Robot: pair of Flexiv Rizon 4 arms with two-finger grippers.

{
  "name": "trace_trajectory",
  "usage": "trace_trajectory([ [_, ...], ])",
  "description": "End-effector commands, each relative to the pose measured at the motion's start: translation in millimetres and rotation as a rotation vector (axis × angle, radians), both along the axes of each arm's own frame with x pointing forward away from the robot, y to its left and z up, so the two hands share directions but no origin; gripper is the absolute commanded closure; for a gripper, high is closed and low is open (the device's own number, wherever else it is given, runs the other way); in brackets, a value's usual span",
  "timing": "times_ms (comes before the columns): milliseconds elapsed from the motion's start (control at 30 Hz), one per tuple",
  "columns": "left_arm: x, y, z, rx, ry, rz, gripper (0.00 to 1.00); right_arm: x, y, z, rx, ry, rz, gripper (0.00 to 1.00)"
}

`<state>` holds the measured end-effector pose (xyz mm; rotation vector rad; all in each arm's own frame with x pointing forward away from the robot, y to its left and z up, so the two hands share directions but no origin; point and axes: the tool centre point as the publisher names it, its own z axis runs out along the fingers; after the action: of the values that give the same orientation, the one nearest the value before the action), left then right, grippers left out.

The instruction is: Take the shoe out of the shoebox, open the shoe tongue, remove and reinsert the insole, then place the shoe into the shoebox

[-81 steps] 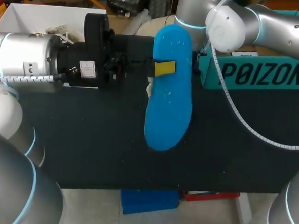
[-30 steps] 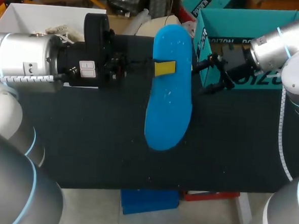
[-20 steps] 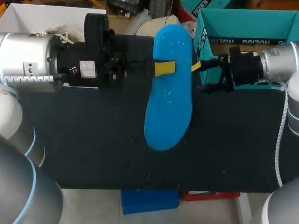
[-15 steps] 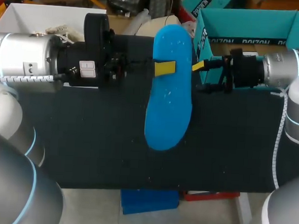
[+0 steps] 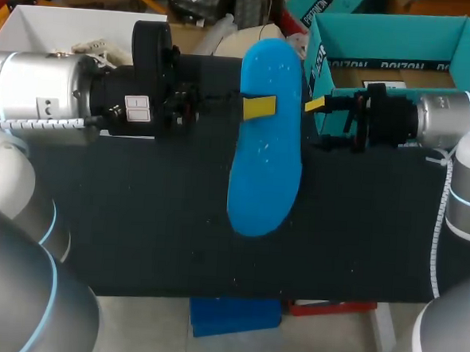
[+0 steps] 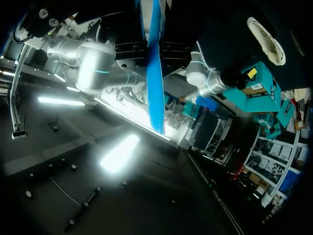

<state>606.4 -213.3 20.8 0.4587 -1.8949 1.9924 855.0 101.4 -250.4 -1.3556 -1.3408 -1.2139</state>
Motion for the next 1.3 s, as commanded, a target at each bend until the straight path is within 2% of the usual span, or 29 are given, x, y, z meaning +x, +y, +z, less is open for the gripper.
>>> trace_trajectory([
  [33,-4.5,-0.4,1.4,0.002,0.002,0.008,1.0,-10.7,2.1,2.7,-0.002,-0.004,-0.035,0.0],
  [233,-4.5,-0.4,1.4,0.002,0.002,0.008,1.0,-16.5,6.9,0.2,0.028,0.004,-0.064,0.0],
  [300,-4.5,-0.4,1.4,0.002,0.002,0.008,1.0,-18.0,9.1,-1.9,0.071,-0.003,-0.067,0.0],
  [500,-4.5,-0.4,1.4,0.002,0.002,0.008,1.0,-18.0,9.1,-1.9,0.071,-0.003,-0.067,0.0],
  [600,-0.9,-4.5,-3.0,0.065,-0.198,0.008,1.0,-18.0,9.1,-1.9,0.071,-0.003,-0.067,0.0],
  [633,1.4,-6.1,-8.3,0.089,-0.304,0.003,1.0,-18.0,9.1,-1.9,0.071,-0.003,-0.067,0.0],
  [767,9.9,-9.2,-28.4,0.129,-0.557,-0.027,1.0,-18.0,9.1,-1.9,0.071,-0.003,-0.067,0.0],
  [833,15.9,-10.6,-39.1,0.093,-0.614,-0.035,1.0,-18.0,9.1,-1.9,0.071,-0.003,-0.067,0.0],
  [1033,30.1,-19.9,-76.8,0.061,-0.912,-0.062,1.0,-18.0,9.1,-1.9,0.071,-0.003,-0.067,0.0],
  [1100,38.6,-22.6,-89.2,0.043,-1.02,-0.05,1.0,-18.0,9.1,-1.9,0.071,-0.003,-0.067,0.0],
  [1200,50.0,-23.2,-105.3,0.048,-1.261,-0.023,1.0,-18.0,9.1,-1.9,0.071,-0.003,-0.067,0.0],
  [1233,55.0,-23.2,-109.7,0.052,-1.307,-0.014,1.0,-18.0,9.1,-1.9,0.071,-0.003,-0.067,0.0],
  [1300,55.0,-23.2,-109.7,0.052,-1.307,-0.014,1.0,-18.0,9.1,-1.9,0.071,-0.003,-0.067,0.0],
])
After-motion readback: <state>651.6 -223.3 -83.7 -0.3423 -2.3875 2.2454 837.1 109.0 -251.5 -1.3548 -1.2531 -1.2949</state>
